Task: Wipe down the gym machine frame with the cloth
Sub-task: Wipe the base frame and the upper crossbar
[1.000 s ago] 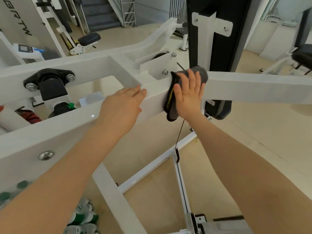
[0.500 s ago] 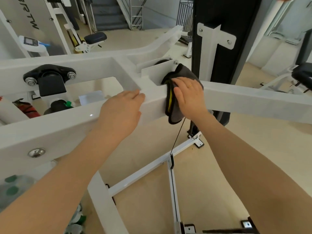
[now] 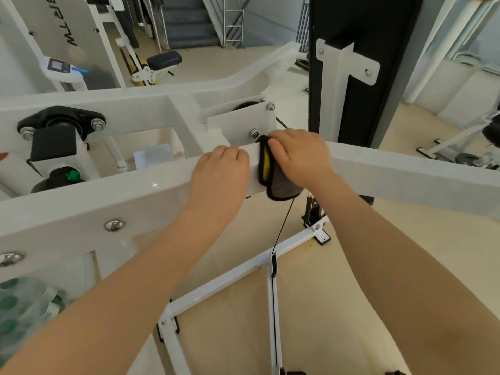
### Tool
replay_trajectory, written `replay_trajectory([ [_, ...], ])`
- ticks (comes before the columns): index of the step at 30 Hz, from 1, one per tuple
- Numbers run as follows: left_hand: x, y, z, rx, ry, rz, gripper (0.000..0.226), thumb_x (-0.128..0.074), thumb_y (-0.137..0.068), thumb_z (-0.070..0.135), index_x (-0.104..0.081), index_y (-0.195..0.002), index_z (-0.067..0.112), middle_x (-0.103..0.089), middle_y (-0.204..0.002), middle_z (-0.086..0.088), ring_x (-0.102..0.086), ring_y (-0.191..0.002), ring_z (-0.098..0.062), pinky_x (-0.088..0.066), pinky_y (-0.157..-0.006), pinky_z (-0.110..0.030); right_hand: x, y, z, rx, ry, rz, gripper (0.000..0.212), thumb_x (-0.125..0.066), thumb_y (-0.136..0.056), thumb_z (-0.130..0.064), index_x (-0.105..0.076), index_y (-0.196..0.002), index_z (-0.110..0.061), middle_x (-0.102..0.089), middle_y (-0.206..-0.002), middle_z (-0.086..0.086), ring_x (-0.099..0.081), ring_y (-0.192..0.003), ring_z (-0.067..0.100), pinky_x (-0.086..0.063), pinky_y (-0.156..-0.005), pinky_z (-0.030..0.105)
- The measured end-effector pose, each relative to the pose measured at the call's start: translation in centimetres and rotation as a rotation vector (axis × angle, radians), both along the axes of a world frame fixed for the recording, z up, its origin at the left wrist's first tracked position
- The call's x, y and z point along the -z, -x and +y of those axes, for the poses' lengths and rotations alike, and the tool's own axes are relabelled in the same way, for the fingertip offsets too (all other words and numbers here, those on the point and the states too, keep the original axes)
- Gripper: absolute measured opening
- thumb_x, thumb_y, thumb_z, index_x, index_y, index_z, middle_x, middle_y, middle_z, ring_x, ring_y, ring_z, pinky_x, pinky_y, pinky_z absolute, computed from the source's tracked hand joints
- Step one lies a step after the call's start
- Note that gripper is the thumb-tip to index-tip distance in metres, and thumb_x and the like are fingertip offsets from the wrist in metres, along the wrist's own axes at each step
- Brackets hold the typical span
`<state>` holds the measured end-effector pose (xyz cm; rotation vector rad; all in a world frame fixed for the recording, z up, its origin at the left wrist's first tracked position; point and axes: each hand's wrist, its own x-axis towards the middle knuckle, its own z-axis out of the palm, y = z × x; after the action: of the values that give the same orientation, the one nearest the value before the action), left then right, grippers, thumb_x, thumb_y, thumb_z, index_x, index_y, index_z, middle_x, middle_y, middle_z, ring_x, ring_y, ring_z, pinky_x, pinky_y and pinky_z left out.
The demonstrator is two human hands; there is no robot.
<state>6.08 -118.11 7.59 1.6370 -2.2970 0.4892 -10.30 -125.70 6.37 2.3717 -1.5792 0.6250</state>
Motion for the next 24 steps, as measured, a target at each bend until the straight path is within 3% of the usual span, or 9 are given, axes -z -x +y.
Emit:
replay_trajectory([
  [3, 0.3, -0.1, 0.3, -0.02, -0.039, 0.034, 0.046, -0.09, -0.038, 0.007, -0.069, -0.078, 0.002, -0.069, -0.077, -0.012, -0.067, -0.068, -0.027, -0.052, -0.054, -0.027, 0.0, 4.8, -0.8, 0.249, -0.026, 0.061, 0.049, -0.017, -0.098, -0.042, -0.058, -0.107, -0.017, -0.061, -0.092, 0.006, -0.056, -0.083, 0.028, -0.036, -0.071, 0.034],
  [7, 0.3, -0.1, 0.4, -0.006, -0.044, 0.123, 0.05, -0.088, -0.045, -0.001, -0.067, -0.089, -0.009, -0.069, -0.09, -0.024, -0.068, -0.078, -0.038, -0.055, -0.061, -0.044, 0.6, 5.7, 0.5, 0.385, 0.038, 0.053, 0.046, -0.019, -0.1, -0.038, -0.057, -0.111, -0.015, -0.061, -0.101, 0.007, -0.055, -0.094, 0.029, -0.036, -0.085, 0.039],
  [12, 0.5, 0.5, 0.4, -0.058, -0.082, 0.097, 0.041, -0.079, -0.05, -0.008, -0.066, -0.089, -0.01, -0.068, -0.092, -0.027, -0.068, -0.08, -0.039, -0.055, -0.065, -0.045, 2.0, -0.7, 2.0, 0.118, 0.071, -0.176, 0.057, -0.015, -0.093, -0.039, -0.056, -0.123, -0.016, -0.059, -0.122, 0.004, -0.05, -0.115, 0.026, -0.03, -0.099, 0.039],
  [15, 0.0, 0.9, 0.2, -0.09, -0.046, 0.096, 0.037, -0.082, -0.053, 0.0, -0.066, -0.086, -0.003, -0.069, -0.089, -0.02, -0.067, -0.079, -0.033, -0.054, -0.063, -0.036, 2.4, 0.7, 1.9, 0.021, 0.094, -0.079, 0.05, -0.024, -0.094, -0.04, -0.056, -0.125, -0.016, -0.058, -0.123, 0.004, -0.052, -0.115, 0.026, -0.027, -0.098, 0.034],
  [16, -0.4, 1.2, 0.2, -0.091, -0.056, 0.129, 0.036, -0.077, -0.065, 0.007, -0.065, -0.098, -0.001, -0.067, -0.101, -0.018, -0.064, -0.091, -0.031, -0.052, -0.071, -0.036, 2.7, 1.8, 1.8, 0.022, 0.119, -0.018, 0.048, -0.027, -0.094, -0.041, -0.055, -0.126, -0.017, -0.058, -0.123, 0.005, -0.052, -0.115, 0.026, -0.027, -0.097, 0.035],
  [18, -0.3, 1.7, -0.3, -0.086, -0.071, 0.139, 0.048, -0.056, -0.089, 0.022, -0.045, -0.134, 0.011, -0.049, -0.135, -0.01, -0.046, -0.123, -0.026, -0.037, -0.095, -0.036, 3.4, 4.2, 1.6, 0.105, 0.16, 0.046, 0.046, -0.031, -0.094, -0.041, -0.052, -0.127, -0.017, -0.056, -0.124, 0.006, -0.051, -0.114, 0.028, -0.028, -0.096, 0.037],
  [19, -0.2, 2.0, -0.5, -0.081, -0.097, 0.136, 0.051, -0.049, -0.093, 0.026, -0.034, -0.142, 0.015, -0.04, -0.143, -0.006, -0.037, -0.13, -0.025, -0.029, -0.101, -0.035, 3.8, 5.4, 1.6, 0.173, 0.178, 0.038, 0.045, -0.031, -0.095, -0.041, -0.052, -0.127, -0.018, -0.056, -0.124, 0.006, -0.051, -0.113, 0.028, -0.028, -0.096, 0.037],
  [21, 0.1, 2.4, -0.6, -0.075, -0.107, 0.144, 0.05, -0.045, -0.096, 0.024, -0.031, -0.143, 0.016, -0.038, -0.144, -0.007, -0.033, -0.132, -0.026, -0.026, -0.103, -0.035, 4.3, 7.2, 2.2, 0.298, 0.205, -0.013, 0.043, -0.032, -0.095, -0.039, -0.053, -0.124, -0.017, -0.057, -0.121, 0.007, -0.051, -0.111, 0.03, -0.027, -0.097, 0.038],
  [24, 0.5, 2.4, -0.9, -0.067, -0.033, 0.139, 0.044, -0.054, -0.092, 0.015, -0.045, -0.135, 0.009, -0.051, -0.133, -0.014, -0.045, -0.122, -0.031, -0.035, -0.097, -0.04, 4.4, 7.5, 2.7, 0.463, 0.183, -0.106, 0.045, -0.029, -0.094, -0.039, -0.053, -0.125, -0.015, -0.053, -0.124, 0.011, -0.045, -0.117, 0.033, -0.02, -0.105, 0.043],
])
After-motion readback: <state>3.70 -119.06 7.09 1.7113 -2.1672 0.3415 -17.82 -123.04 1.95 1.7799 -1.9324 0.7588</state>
